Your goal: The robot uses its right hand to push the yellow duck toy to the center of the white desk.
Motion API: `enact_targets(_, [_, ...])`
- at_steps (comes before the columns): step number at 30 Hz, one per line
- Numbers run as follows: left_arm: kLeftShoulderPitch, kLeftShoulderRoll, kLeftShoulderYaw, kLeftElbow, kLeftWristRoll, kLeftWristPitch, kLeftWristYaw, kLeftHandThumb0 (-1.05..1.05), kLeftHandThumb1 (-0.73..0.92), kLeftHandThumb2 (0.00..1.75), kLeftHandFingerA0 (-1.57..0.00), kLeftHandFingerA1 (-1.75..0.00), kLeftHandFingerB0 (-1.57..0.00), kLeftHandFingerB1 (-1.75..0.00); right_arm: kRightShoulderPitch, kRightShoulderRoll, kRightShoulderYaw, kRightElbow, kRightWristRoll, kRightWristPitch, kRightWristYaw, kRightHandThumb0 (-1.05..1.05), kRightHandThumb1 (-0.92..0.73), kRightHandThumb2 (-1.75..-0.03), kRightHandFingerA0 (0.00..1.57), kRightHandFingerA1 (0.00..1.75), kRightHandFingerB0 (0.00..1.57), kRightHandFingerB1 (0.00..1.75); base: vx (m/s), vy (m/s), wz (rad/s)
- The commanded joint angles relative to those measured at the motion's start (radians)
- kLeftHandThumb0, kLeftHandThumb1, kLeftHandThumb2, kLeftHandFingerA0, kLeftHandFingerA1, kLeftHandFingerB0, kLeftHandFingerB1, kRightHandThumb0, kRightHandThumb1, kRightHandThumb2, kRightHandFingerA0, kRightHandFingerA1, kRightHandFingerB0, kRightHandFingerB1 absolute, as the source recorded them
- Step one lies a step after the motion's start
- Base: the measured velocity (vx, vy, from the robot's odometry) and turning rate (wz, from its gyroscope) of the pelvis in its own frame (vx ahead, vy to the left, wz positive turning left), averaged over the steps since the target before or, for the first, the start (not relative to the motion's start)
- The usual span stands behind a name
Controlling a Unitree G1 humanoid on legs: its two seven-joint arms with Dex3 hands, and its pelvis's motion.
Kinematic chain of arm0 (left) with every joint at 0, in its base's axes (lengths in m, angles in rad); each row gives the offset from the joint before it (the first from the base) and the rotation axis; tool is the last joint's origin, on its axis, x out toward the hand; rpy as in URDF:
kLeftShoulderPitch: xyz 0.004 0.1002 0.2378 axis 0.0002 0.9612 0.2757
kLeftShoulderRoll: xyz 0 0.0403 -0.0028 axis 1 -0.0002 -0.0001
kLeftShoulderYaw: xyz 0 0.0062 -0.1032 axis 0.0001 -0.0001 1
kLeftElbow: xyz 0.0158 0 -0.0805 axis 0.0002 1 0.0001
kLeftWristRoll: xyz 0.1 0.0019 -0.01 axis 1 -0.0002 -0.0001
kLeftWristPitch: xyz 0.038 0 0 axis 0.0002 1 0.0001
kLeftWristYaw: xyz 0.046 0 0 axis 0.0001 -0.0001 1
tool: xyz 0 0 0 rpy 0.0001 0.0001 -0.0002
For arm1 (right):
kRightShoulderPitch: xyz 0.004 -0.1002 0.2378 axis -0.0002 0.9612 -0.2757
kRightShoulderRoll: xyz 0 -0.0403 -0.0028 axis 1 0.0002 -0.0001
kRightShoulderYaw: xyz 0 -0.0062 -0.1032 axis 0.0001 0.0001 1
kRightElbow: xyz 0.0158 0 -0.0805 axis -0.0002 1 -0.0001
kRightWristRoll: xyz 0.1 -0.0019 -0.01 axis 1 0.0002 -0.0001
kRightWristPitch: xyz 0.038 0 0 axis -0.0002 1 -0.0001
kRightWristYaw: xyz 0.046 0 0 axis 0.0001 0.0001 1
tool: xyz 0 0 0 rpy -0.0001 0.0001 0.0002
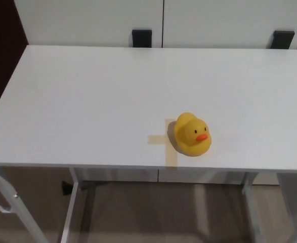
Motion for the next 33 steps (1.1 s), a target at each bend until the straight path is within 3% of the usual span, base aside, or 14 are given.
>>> enact_targets(1, [-0.002,0.014,-0.002,0.004,0.010,-0.026,-0.002,-0.07,0.67,0.72,-0.87,-0.63,-0.92,-0.60,0.038,0.045,0.028,0.315,-0.028,-0.146,-0.121,-0.28,-0.71,-0.61,0.38,0.76,0.22,0.55,0.00,0.000,0.00])
enact_targets(2, [-0.005,0.013,-0.001,0.004,0.009,-0.025,-0.002,-0.08,0.67,0.68,-0.87,-0.64,-0.93,-0.60,0.030,0.062,0.028,0.341,-0.024,-0.148,-0.151,-0.05,-0.54,-0.99,0.48,0.76,0.28,0.59,0.00,0.000,0.00])
enact_targets(4, [-0.007,0.013,-0.002,0.003,0.009,-0.024,-0.002,-0.08,0.67,0.68,-0.87,-0.64,-0.93,-0.60,0.025,0.072,0.027,0.357,-0.018,-0.148,-0.167,-0.05,-0.54,-0.99,0.48,0.76,0.28,0.59,0.00,0.000,0.00])
enact_targets(5, [-0.010,0.012,-0.001,0.002,0.009,-0.024,-0.003,-0.08,0.66,0.70,-0.87,-0.63,-0.94,-0.60,0.024,0.103,0.024,0.370,-0.007,-0.148,-0.192,0.04,-0.51,-1.11,0.58,0.77,0.37,0.66,0.00,0.000,0.00])
enact_targets(6, [-0.012,0.013,-0.001,0.002,0.009,-0.024,-0.005,-0.08,0.66,0.70,-0.87,-0.63,-0.94,-0.60,0.024,0.124,0.024,0.382,0.001,-0.151,-0.209,0.04,-0.51,-1.11,0.58,0.77,0.37,0.66,0.00,0.000,0.00])
enact_targets(7, [-0.013,0.014,-0.003,0.000,0.010,-0.029,-0.008,-0.09,0.66,0.69,-0.89,-0.66,-0.92,-0.59,0.026,0.157,0.029,0.397,0.011,-0.154,-0.206,-0.08,-0.64,-0.87,0.73,0.74,0.49,0.64,0.00,0.000,0.00])
enact_targets(11, [-0.014,0.016,-0.006,-0.003,0.012,-0.035,-0.011,-0.09,0.66,0.69,-0.89,-0.66,-0.92,-0.59,0.027,0.176,0.037,0.412,0.016,-0.158,-0.192,-0.08,-0.64,-0.87,0.73,0.74,0.49,0.64,0.00,0.000,0.00])
enact_targets(12, [-0.015,0.015,-0.005,-0.002,0.012,-0.034,-0.009,-0.10,0.68,0.69,-0.89,-0.66,-0.93,-0.60,0.025,0.181,0.055,0.420,0.006,-0.150,-0.191,-0.13,-0.64,-0.83,0.81,0.69,0.58,0.62,0.00,0.000,0.00])
enact_targets(13, [-0.018,0.014,-0.004,0.000,0.010,-0.026,-0.005,-0.10,0.66,0.63,-0.88,-0.63,-0.93,-0.59,0.028,0.182,0.085,0.428,-0.018,-0.153,-0.185,-0.07,-0.52,-1.02,0.87,0.65,0.67,0.64,0.00,0.000,0.00])
enact_targets(15, [-0.021,0.013,-0.003,0.002,0.009,-0.020,-0.001,-0.10,0.66,0.63,-0.88,-0.63,-0.93,-0.59,0.030,0.182,0.108,0.433,-0.033,-0.155,-0.180,-0.07,-0.52,-1.02,0.87,0.65,0.67,0.64,0.00,0.000,0.00])
enact_targets(16, [-0.024,0.012,-0.006,0.005,0.012,-0.013,-0.001,-0.10,0.67,0.66,-0.89,-0.61,-0.88,-0.58,0.041,0.179,0.165,0.436,-0.071,-0.161,-0.163,0.08,-0.42,-1.12,1.08,0.57,0.88,0.59,0.00,0.000,0.00])
enact_targets(20, [-0.025,0.015,-0.022,0.009,0.027,-0.013,-0.004,-0.10,0.65,0.62,-0.89,-0.63,-0.92,-0.59,0.072,0.159,0.314,0.433,-0.150,-0.133,-0.110,0.07,-0.44,-1.06,1.08,0.54,0.89,0.55,0.00,0.000,0.00])
enact_targets(23, [-0.024,0.016,-0.027,0.010,0.027,-0.010,-0.011,-0.12,0.67,0.66,-0.88,-0.65,-0.91,-0.59,0.091,0.145,0.397,0.437,-0.188,-0.136,-0.085,-0.02,-0.51,-0.83,1.03,0.52,0.84,0.53,0.00,0.000,0.00])
enact_targets(33, [-0.022,0.024,-0.040,0.009,0.035,-0.014,-0.019,-0.10,0.67,0.70,-0.88,-0.63,-0.88,-0.59,0.120,0.134,0.509,0.428,-0.193,-0.133,-0.085,0.00,-0.51,-0.94,1.00,0.50,0.85,0.54,0.00,0.000,0.00])
